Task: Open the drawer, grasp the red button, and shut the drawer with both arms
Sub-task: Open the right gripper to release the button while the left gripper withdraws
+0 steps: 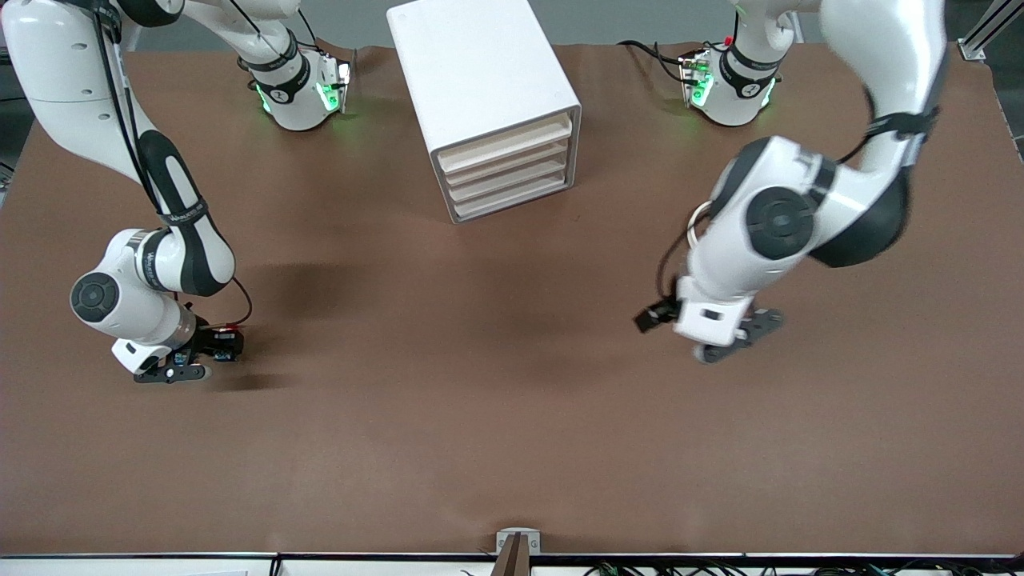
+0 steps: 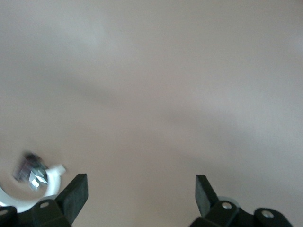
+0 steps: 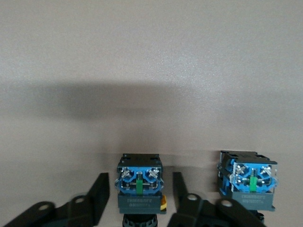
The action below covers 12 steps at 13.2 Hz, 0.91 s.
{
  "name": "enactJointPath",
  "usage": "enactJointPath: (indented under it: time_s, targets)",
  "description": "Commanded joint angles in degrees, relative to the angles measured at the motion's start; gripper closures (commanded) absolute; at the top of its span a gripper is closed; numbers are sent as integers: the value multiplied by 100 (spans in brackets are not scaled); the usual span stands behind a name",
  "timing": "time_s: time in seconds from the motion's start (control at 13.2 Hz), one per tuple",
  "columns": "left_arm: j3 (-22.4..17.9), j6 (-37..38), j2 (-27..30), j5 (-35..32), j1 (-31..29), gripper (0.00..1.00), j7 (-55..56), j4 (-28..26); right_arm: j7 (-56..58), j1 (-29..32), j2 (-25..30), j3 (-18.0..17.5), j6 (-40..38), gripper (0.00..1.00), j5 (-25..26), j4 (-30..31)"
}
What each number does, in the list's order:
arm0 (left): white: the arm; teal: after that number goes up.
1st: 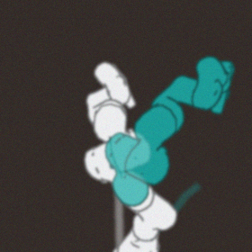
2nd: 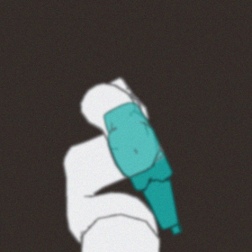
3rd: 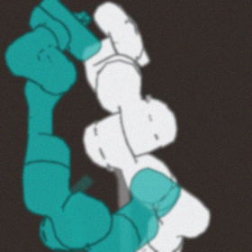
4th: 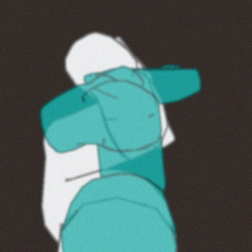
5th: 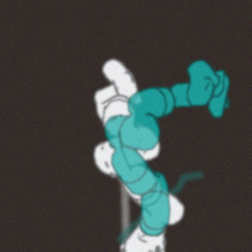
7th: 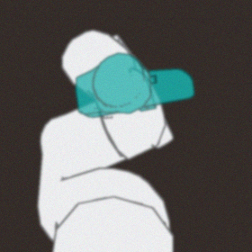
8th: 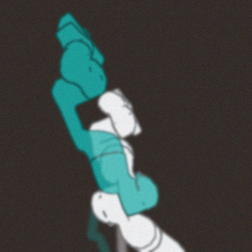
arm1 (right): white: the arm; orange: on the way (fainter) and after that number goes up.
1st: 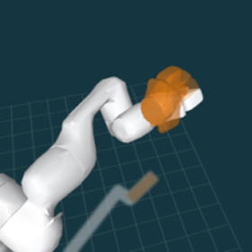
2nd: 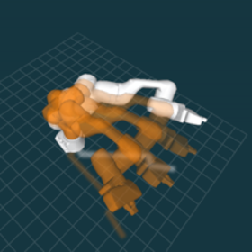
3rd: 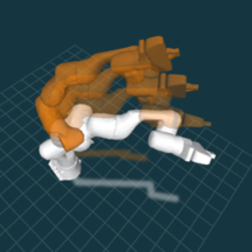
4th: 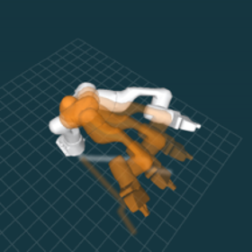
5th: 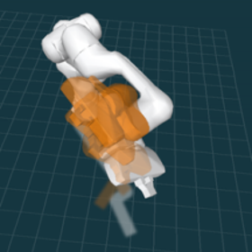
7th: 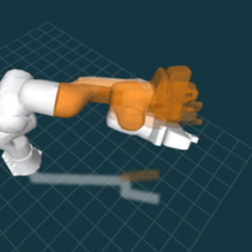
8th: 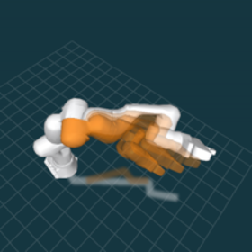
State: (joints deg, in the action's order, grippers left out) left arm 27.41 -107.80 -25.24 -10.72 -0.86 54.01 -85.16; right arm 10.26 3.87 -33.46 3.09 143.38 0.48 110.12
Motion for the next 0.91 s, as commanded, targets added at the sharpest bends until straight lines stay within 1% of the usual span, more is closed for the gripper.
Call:
enactJointPath:
  time_s: [0.0,0.08,0.23,0.46,0.53,0.61,0.68,0.83]
  targets:
    - [89,459,563,-159,-614,0,-958,-106,3,9,50,-1,-47,0,83,-52]
    - [89,723,729,-115,-765,0,-1276,-106,2,9,128,-1,-229,0,84,-104]
    - [107,1006,1011,-53,-1055,0,-1672,-106,-6,-27,286,-1,-1097,0,92,-577]
    - [98,1383,1380,148,-1345,0,-2252,-97,-6,-62,401,-19,-2696,0,101,-1709]
    - [20,1437,1564,297,-1346,0,-2489,-115,2,-62,401,-19,-3136,0,101,-2009]
    - [-303,1516,1801,490,-1242,0,-2866,-176,2,-62,419,-19,-3471,0,101,-2247]
    - [-732,1717,1986,683,-962,0,-3305,-263,-6,-62,480,-19,-3648,0,92,-2380]
    - [-1585,2043,2303,1035,-452,0,-4052,-377,-68,-62,577,-28,-3773,0,57,-2451]
